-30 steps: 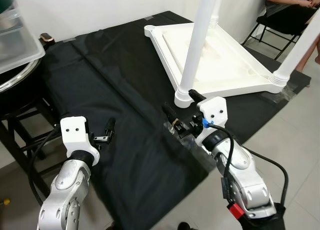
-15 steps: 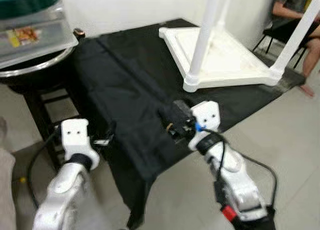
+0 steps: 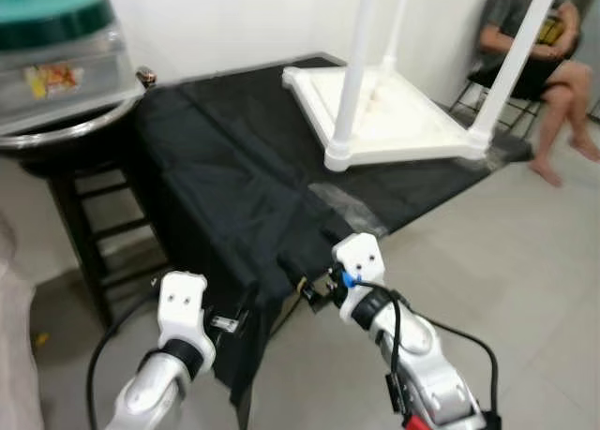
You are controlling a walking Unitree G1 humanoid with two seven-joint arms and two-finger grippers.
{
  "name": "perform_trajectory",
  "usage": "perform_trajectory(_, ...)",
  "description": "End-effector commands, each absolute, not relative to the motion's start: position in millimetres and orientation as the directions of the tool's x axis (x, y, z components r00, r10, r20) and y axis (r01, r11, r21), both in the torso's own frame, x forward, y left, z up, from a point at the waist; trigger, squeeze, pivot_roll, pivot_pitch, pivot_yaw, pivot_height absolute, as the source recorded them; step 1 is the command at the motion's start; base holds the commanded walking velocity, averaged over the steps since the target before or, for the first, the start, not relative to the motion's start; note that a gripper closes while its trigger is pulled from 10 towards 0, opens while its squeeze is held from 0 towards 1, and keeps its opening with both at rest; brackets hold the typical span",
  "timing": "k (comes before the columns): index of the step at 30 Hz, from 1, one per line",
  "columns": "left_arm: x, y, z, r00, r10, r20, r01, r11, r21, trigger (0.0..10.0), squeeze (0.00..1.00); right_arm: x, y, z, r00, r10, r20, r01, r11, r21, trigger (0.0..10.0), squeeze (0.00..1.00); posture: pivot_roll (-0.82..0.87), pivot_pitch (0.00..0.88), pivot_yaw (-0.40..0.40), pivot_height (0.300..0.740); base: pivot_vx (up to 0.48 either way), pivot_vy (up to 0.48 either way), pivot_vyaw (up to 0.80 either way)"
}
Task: Building children table
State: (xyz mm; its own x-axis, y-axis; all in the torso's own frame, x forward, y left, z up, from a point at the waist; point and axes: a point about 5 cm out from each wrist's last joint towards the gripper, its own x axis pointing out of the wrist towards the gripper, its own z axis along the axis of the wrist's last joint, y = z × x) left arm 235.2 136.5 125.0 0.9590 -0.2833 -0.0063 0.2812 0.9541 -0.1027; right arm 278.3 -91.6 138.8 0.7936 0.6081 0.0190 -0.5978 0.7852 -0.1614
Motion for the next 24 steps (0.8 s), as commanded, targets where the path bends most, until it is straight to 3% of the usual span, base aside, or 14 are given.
perform_trajectory(1, 234, 135, 123, 0.955, -0.296, -0.005, 0.295, 0.951, -0.093, 10.0, 0.00, 280, -92, 138, 0.782, 0.623, 0.027, -0.611, 0.775, -0.162, 10.0, 0.00, 0.03, 0.152, -0.020, 0.740, 0.000, -0.442, 0.80)
perform_trajectory(11, 237, 132, 116, 0.945, -0.326, -0.015, 0.324, 0.943, -0.073, 10.0, 0.00, 284, -92, 129, 0.766, 0.643, 0.002, -0.635, 0.757, -0.156, 10.0, 0.00, 0.03, 0.106, -0.012, 0.740, 0.000, -0.441, 0.80)
perform_trajectory(24, 241, 129, 114, 0.939, -0.343, 0.000, 0.342, 0.937, -0.073, 10.0, 0.00, 289, -98, 125, 0.776, 0.631, 0.000, -0.627, 0.770, -0.120, 10.0, 0.00, 0.03, 0.114, -0.018, 0.740, 0.000, -0.442, 0.00)
